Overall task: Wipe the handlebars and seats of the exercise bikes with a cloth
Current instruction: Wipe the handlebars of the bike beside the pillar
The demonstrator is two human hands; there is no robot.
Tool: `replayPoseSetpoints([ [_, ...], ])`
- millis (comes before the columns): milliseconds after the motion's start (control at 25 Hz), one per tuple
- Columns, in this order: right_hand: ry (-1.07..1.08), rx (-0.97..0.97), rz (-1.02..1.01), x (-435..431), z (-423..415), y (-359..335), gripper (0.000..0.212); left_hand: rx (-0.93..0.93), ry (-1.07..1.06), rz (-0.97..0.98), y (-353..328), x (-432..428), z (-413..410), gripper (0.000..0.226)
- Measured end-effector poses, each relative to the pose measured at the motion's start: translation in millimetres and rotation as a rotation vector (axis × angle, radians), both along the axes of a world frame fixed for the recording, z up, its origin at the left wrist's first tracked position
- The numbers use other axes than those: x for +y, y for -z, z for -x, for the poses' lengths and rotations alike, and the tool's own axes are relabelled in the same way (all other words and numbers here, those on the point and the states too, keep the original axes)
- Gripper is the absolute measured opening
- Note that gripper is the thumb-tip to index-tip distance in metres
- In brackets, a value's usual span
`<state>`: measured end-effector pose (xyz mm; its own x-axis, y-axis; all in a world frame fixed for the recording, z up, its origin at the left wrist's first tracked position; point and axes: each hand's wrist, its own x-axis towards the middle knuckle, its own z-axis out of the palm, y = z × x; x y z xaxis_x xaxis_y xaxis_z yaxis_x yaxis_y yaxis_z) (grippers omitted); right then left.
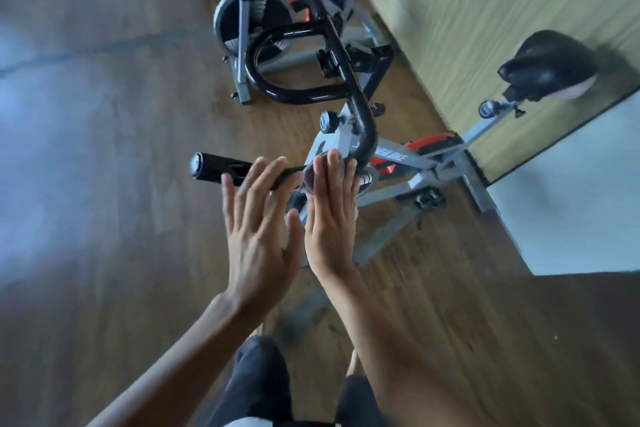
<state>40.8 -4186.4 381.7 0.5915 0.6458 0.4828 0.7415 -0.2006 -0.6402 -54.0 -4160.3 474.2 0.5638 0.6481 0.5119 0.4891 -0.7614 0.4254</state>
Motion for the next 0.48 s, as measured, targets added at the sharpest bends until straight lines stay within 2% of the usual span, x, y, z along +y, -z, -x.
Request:
replayPoseSetpoints([
  [80, -0.011, 0.008, 0.013, -5, -11, 3, 0.063, 0.09, -0.045, 0.013, 18, -7, -14, 0.056],
  [200, -0.038, 0.066, -0.006, -12, -25, 1, 0.099, 0.182, -0.064, 0.017, 38, -12, -25, 0.064],
  [320, -0.185, 0.077, -0.059, -17, -43, -2, 0.083, 0.222, -0.092, 0.039, 52, -20, -35, 0.07],
  [480, -0.299, 0.071, -0.064, -25, -67, 6, 0.082, 0.223, -0.201, 0.057, 69, -39, -45, 0.08],
])
